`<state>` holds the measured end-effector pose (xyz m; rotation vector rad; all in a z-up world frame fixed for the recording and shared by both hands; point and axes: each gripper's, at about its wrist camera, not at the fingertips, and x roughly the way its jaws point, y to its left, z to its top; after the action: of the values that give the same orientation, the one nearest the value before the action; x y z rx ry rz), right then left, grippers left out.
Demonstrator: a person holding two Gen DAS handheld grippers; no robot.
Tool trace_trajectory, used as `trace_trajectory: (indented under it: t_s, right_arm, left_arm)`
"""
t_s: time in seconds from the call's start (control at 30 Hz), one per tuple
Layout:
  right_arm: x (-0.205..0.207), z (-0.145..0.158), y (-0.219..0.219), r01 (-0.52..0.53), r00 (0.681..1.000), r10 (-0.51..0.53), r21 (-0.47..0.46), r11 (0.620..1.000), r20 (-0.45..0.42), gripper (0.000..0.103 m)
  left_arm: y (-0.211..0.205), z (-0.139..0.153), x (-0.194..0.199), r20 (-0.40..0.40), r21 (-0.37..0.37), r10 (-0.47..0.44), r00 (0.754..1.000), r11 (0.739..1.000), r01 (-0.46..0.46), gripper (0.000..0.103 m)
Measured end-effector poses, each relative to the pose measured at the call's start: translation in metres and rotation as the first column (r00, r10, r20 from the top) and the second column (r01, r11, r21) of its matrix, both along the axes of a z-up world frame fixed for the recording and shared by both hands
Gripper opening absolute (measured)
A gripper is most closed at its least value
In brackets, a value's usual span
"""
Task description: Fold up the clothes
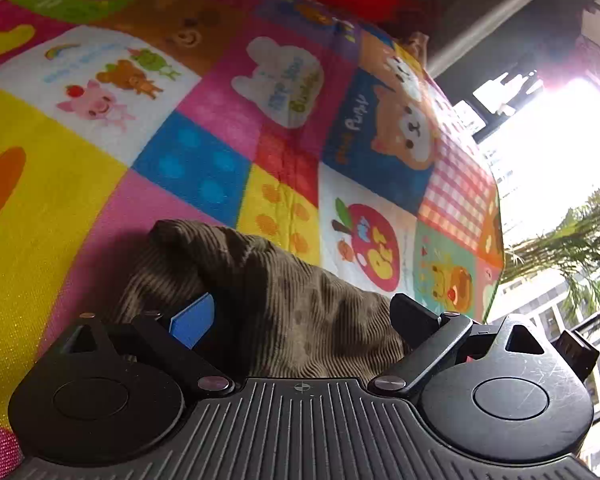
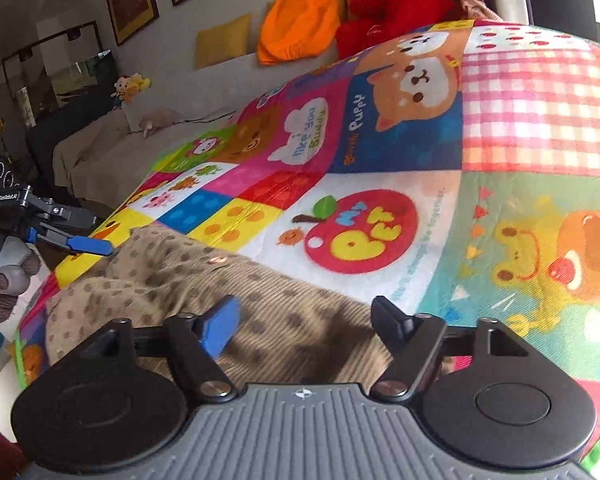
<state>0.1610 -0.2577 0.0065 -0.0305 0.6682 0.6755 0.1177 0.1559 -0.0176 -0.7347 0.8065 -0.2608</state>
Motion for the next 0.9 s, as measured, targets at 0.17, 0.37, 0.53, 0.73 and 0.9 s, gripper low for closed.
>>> trace_trajectory:
  t_s: [0.17,0.37,0.53,0.73,0.9]
  right_arm:
    - [0.035,-0.014,-0.014,0.068,0.997,-0.067,0.013,0.998,-0.039,0.081]
    - [0.045,-0.040,-0.024,0.102,0.992,-0.105,-0.043,0.994,-0.072,0.081]
    - [0.034,-0.042,-0.031,0.107,0.991,-0.110,-0.041,0.993,-0.072,0.081]
    - [0.003,-0.042,-0.018,0.072,0.994,-0.077,-0.062,0.995,-0.076,0.081]
    - [-0.027,-0.039,0.000,-0.033,0.992,0.029,-0.026,0.999,-0.121,0.081]
  left_arm:
    - [-0.002,-0.019,0.042,-0.055,-0.046,-0.012,0.998,0.999,0.010,0.085]
    - [-0.015,-0.016,0.107,-0.049,0.091,-0.064,0.997,0.993,0.069,0.046]
    - [-0.046,-0.011,0.177,-0.036,0.194,-0.159,0.987,0.968,0.163,0.044]
    - [-0.099,-0.008,0.238,0.005,0.228,-0.251,0.968,0.943,0.243,0.045]
    - [-0.112,0.000,0.225,0.032,0.266,-0.276,0.960,0.929,0.258,0.065]
